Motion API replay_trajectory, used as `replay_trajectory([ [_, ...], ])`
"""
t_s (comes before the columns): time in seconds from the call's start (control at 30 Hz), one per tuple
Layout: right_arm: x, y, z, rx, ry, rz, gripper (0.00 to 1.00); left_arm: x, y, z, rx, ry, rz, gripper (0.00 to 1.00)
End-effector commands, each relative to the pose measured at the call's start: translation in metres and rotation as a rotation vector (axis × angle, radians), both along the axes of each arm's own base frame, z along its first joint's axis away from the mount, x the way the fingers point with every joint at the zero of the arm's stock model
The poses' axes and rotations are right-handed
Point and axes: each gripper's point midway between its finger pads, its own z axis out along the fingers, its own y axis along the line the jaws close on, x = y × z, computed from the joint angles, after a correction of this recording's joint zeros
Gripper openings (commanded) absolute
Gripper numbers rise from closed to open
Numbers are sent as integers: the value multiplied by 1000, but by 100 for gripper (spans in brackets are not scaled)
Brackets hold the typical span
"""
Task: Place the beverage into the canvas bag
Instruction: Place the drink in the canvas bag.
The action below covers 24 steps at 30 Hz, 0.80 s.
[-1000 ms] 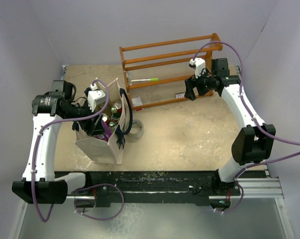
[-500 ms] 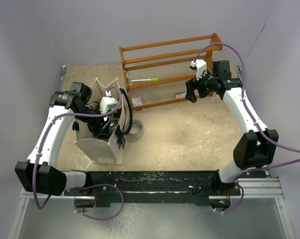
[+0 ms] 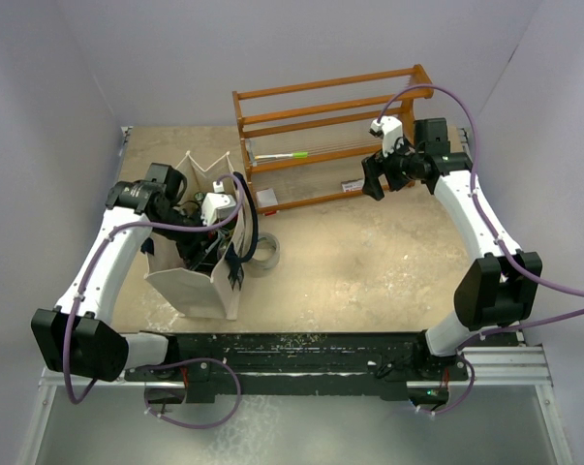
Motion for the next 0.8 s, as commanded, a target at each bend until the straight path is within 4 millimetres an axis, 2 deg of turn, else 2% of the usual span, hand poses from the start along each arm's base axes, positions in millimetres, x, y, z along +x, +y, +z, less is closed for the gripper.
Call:
replay_trajectory([
  [0.0, 1, -1, 12, -15, -54, 10, 88, 1, -3, -6, -9, 0, 4, 0],
  [0.2, 2, -1, 11, -19, -53, 10, 88, -6, -2, -14, 8, 10, -13, 3],
  [0.43, 4, 0, 10, -18, -49, 12, 88, 2, 0, -18, 33, -83, -78, 3],
  [0.77, 2, -4, 5, -39, -47, 8, 88, 3, 1, -30, 45, -135, -131, 7],
])
